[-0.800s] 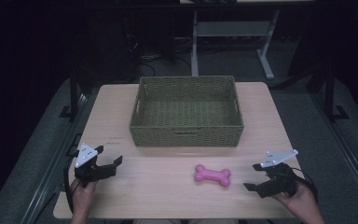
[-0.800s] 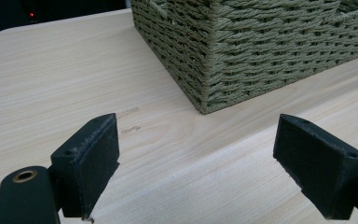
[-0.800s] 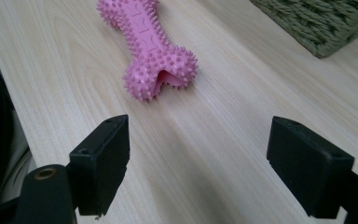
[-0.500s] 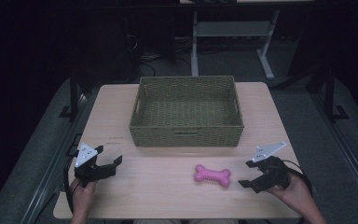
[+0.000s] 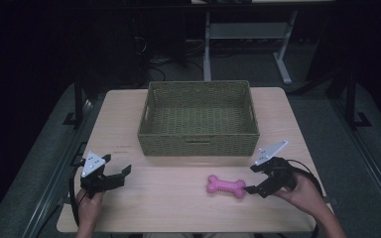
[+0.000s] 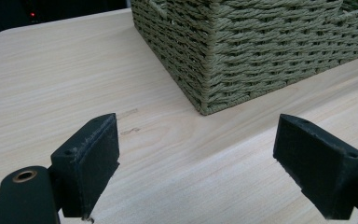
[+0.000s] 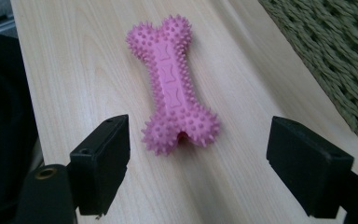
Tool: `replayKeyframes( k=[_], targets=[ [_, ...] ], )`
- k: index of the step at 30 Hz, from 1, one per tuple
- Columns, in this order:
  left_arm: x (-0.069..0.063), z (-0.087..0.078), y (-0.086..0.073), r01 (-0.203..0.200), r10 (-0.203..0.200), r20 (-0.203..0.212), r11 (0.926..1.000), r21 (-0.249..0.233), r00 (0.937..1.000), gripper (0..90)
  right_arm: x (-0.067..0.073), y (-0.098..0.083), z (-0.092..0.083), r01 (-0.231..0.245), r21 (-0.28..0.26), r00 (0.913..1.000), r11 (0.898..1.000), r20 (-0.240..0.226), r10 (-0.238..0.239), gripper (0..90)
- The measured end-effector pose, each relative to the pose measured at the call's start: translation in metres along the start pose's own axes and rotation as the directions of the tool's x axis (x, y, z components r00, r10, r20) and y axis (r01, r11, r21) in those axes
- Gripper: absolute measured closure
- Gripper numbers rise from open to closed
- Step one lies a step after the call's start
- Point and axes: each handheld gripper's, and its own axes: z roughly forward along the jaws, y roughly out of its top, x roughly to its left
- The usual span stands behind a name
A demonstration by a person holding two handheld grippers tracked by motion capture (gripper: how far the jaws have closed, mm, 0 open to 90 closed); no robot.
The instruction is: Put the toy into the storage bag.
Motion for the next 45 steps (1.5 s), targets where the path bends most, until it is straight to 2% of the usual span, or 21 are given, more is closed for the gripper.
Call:
replayKeyframes(
  k=[5,10,21,33,34,45],
  targets=[
    [0.000,-0.001,-0.001,0.001,-0.001,0.004,1.0000,0.000,1.0000,13.9,0.001,0.013,0.008,0.047,0.030,0.9988,0.998,-0.016,-0.047,20.8],
    [0.001,-0.002,-0.001,0.008,-0.008,0.002,1.0000,-0.001,1.0000,13.9,0.001,0.023,0.015,0.069,0.049,0.9969,0.996,-0.041,-0.067,20.7],
    [0.002,-0.003,-0.001,0.011,-0.011,0.000,0.9999,-0.001,0.9999,13.9,0.004,0.048,0.026,0.126,0.089,0.9906,0.988,-0.064,-0.120,20.8],
    [0.003,-0.004,-0.002,0.017,-0.017,-0.002,0.9998,-0.005,0.9999,13.9,0.009,0.062,0.042,0.168,0.122,0.9828,0.978,-0.099,-0.156,22.7],
    [0.003,-0.004,-0.002,0.018,-0.018,-0.003,0.9998,-0.006,0.9998,13.8,0.009,0.063,0.045,0.170,0.128,0.9821,0.977,-0.104,-0.157,25.5],
    [0.001,-0.003,-0.002,0.017,-0.017,0.000,0.9998,-0.008,0.9999,13.9,0.009,0.062,0.055,0.172,0.173,0.9819,0.970,-0.109,-0.154,30.0]
  ],
)
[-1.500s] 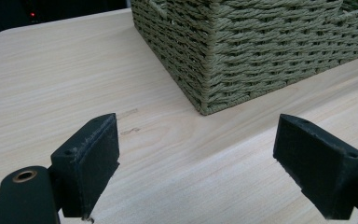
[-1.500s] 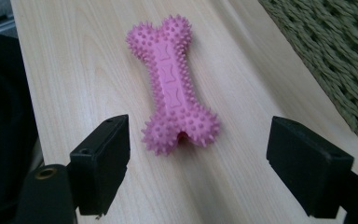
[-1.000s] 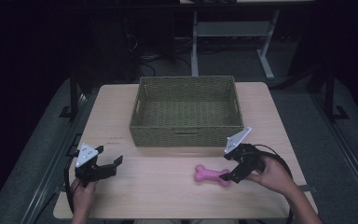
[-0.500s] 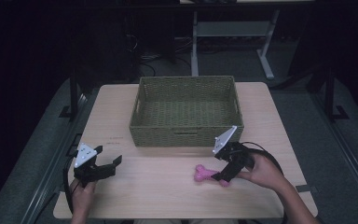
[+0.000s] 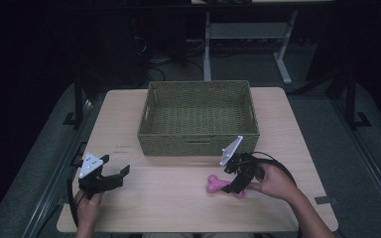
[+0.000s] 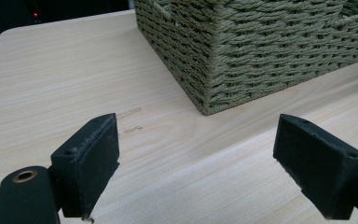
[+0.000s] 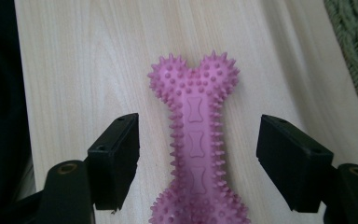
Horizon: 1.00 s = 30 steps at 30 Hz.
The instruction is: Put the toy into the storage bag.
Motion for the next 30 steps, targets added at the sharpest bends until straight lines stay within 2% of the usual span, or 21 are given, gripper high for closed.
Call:
replayKeyframes(
  k=[10,30],
  targets=[
    [0.000,0.000,0.000,-0.004,0.004,0.001,1.0000,0.004,1.0000,13.9,-0.001,-0.002,0.011,0.010,0.036,0.9999,0.999,-0.008,-0.009,39.2],
    [0.001,-0.001,0.000,0.001,-0.001,-0.002,1.0000,-0.002,1.0000,13.9,-0.001,-0.006,0.024,0.022,0.079,0.9997,0.997,-0.012,-0.021,49.8]
  ],
)
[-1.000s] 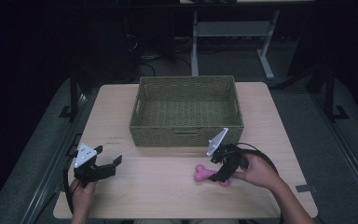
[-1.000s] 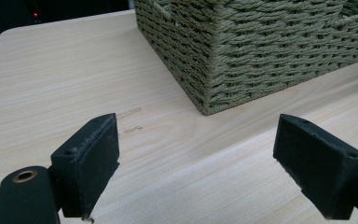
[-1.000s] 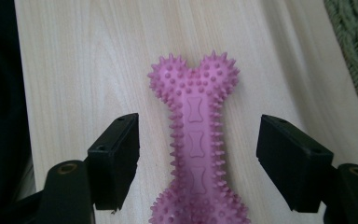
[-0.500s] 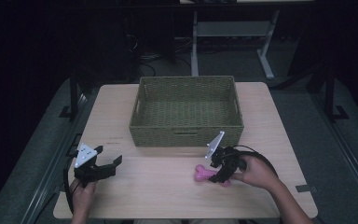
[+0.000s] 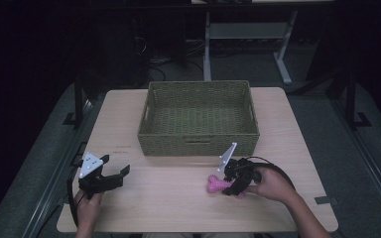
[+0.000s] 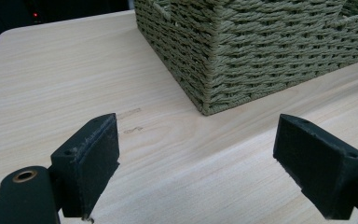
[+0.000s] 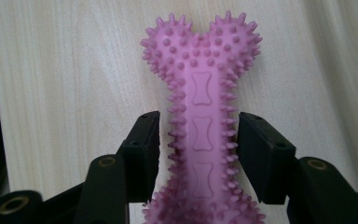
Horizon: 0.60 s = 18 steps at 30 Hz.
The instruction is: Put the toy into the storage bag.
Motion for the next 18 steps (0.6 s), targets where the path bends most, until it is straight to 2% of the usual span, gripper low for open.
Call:
replayKeyframes(
  k=[14,18],
  targets=[
    [0.0029,-0.0011,-0.0004,0.015,-0.015,0.005,0.9999,-0.006,0.9999,13.9,0.0035,0.0025,0.0023,0.045,0.018,0.9984,0.999,0.033,-0.046,57.9],
    [0.0029,-0.0013,-0.0002,0.015,-0.015,0.005,0.9999,-0.007,0.9999,13.8,0.0023,0.0045,0.0015,0.051,0.027,0.9985,0.998,0.018,-0.051,58.2]
  ],
)
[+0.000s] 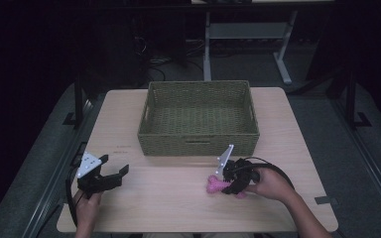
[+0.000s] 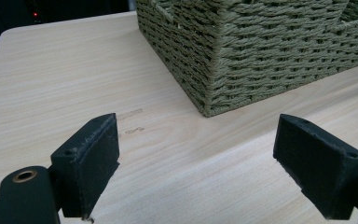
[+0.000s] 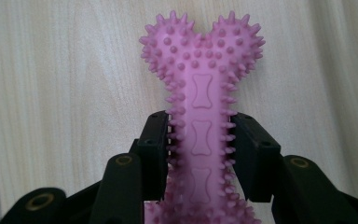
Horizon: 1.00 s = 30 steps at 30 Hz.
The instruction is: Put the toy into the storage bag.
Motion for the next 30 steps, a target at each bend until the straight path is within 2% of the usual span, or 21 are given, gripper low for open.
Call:
replayKeyframes(
  k=[3,6,30],
  targets=[
    [0.001,0.000,0.000,-0.001,0.001,-0.001,1.0000,0.001,1.0000,13.9,-0.003,0.001,-0.003,-0.009,-0.014,0.9999,1.000,-0.015,0.008,58.2],
    [0.001,0.000,0.000,0.000,0.000,-0.002,1.0000,0.001,1.0000,13.9,-0.007,0.002,-0.010,-0.026,-0.055,0.9989,0.998,-0.041,0.024,58.2],
    [0.002,0.000,0.000,0.007,-0.007,-0.001,1.0000,-0.002,1.0000,13.9,-0.031,0.038,-0.058,0.000,-0.114,0.9973,0.993,-0.073,-0.008,58.2]
  ],
)
